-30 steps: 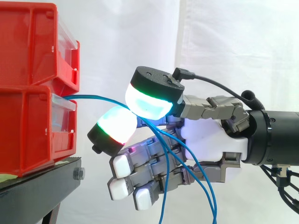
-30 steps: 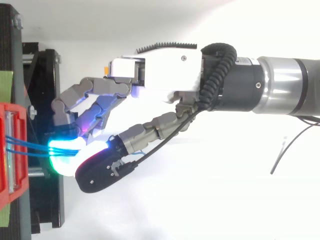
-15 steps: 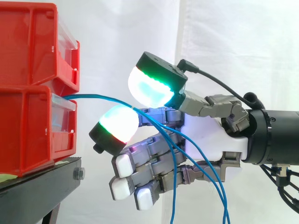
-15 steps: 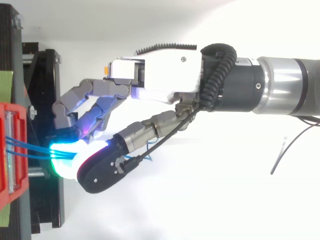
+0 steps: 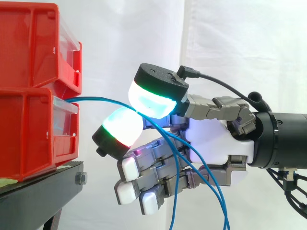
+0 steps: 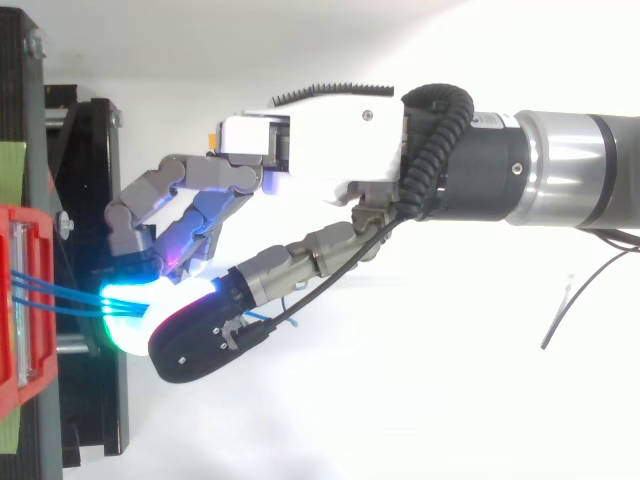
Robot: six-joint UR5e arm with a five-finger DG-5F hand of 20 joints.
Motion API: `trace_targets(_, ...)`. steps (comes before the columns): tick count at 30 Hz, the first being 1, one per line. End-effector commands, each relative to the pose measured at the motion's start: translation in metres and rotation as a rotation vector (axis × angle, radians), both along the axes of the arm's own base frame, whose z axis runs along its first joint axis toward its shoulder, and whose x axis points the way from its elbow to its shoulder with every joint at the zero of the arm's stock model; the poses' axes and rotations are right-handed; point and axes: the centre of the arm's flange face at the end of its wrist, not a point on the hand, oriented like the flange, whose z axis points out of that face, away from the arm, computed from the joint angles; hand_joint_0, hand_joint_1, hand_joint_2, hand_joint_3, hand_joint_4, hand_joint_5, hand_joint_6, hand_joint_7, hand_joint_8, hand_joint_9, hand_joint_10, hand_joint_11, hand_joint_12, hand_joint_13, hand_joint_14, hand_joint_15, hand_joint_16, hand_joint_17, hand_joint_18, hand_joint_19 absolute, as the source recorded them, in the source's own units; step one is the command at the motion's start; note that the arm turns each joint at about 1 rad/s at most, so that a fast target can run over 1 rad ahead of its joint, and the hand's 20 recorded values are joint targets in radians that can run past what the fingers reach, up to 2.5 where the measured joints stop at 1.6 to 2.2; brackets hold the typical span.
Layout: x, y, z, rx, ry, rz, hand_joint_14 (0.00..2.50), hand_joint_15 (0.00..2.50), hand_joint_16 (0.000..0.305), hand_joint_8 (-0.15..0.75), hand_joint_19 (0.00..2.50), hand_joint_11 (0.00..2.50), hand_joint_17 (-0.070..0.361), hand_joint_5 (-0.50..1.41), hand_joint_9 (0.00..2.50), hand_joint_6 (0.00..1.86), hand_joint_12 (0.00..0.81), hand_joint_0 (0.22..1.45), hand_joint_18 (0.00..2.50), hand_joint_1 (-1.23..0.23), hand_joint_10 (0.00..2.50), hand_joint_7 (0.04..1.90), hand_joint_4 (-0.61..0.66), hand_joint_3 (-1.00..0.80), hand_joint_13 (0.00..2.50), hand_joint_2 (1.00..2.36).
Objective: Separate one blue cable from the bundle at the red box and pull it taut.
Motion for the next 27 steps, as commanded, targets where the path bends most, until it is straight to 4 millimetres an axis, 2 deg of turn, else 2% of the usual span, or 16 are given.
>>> trace_targets(1, 0.000, 0.000, 0.000, 0.000, 0.000, 0.000, 0.02, 0.60, 0.052, 0.303, 0.73, 0.83, 0.118, -0.18, 0.84, 0.86, 0.370, 0.60, 0.70, -0.75, 0.02, 1.06, 0.09, -0.16, 0.76, 1.02)
trace_targets(7, -0.002, -0.003, -0.002, -0.005, 0.014, 0.009, 0.02, 0.60, 0.051, 0.290, 0.73, 0.88, 0.114, -0.19, 0.84, 0.86, 0.364, 0.62, 0.69, -0.77, 0.02, 1.04, 0.08, -0.20, 0.75, 1.02)
trace_targets(16, -0.002, -0.007, -0.001, -0.006, 0.023, 0.009, 0.02, 0.63, 0.049, 0.283, 0.71, 1.10, 0.111, -0.19, 0.92, 0.86, 0.364, 0.63, 0.70, -0.77, 0.02, 1.02, 0.06, -0.23, 0.77, 1.02)
trace_targets(27, -0.001, -0.013, 0.016, 0.039, 0.074, 0.007, 0.03, 0.64, 0.045, 0.337, 0.69, 1.13, 0.101, -0.20, 1.09, 0.86, 0.359, 0.64, 0.71, -0.76, 0.02, 1.02, 0.06, -0.24, 0.84, 1.02)
